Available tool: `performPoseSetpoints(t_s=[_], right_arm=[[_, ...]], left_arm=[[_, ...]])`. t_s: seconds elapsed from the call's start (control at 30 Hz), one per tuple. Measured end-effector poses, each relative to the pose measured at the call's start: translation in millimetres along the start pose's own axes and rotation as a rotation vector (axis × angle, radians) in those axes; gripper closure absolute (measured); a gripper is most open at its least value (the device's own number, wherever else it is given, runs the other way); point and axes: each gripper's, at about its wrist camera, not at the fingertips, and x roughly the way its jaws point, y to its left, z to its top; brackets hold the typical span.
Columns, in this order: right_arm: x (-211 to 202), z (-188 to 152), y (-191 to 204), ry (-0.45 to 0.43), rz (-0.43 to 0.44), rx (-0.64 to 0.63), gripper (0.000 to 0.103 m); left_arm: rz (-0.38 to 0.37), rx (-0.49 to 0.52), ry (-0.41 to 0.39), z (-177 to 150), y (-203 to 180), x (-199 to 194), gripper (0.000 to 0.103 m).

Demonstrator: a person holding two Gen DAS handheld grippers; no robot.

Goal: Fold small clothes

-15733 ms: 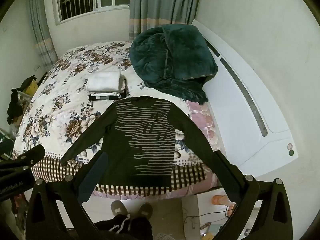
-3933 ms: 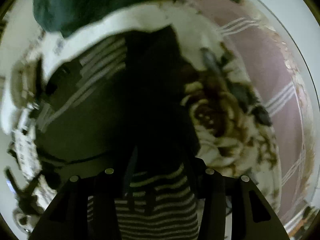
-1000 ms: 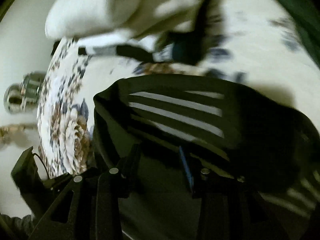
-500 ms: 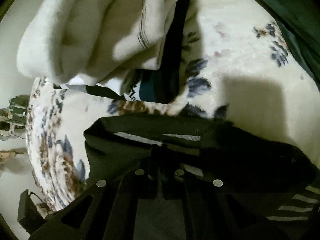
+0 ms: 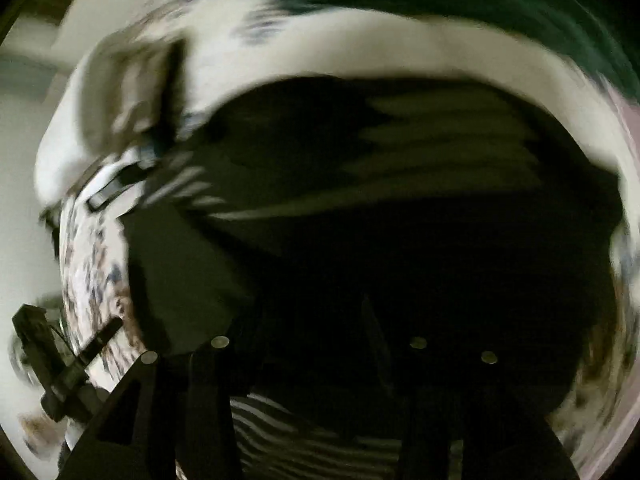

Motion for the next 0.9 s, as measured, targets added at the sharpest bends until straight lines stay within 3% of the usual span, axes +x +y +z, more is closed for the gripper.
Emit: performPoseSetpoints(t_s=[0.07,0.13,0.3,0.5,0.53,0.6,0.7,0.8,0.83,0.9], right_arm=[[-6,-10,-37,-0.015,-0.003,0.115,0.056],[-13,-10,-54,-0.05,0.0,0.15,0.056],[-30,19,-42,-0.159,-0.104,-0.01,0.056],[18,61,-15,-0.007,-0.22,-0.256,0.056],[23,61,-11,-0.004,-0.237,-0.288,0.064],[28,59,-1,-0.038,-0.311,-0.365,0.102],[15,60,-1,-0.131,-0.338,-0.349,0.103],[-6,70,-20,-0.227,-0.372,-0.245,0.103],[-11,75,-28,-0.231,-0.363,-0.21,0.103],[-15,85,-42,-0.183,-0.244,-0.148,0.103]], left_arm=[[0.028,0.052,0.018,10,-14,14,0.035],[0.039,0.08,0.025,16,-22,21,0.035],[0.124,0.154,0.04,25,-39,37,0.035],[0.192,0.176,0.074,23,-37,57,0.035],[0.196,0.177,0.072,22,-36,57,0.035],[0.199,0.182,0.07,21,-36,58,0.035],[0.196,0.18,0.071,19,-36,62,0.035],[0.19,0.176,0.07,19,-34,64,0.033],[0.186,0.172,0.071,19,-32,64,0.033],[0.182,0.166,0.074,20,-29,61,0.033]])
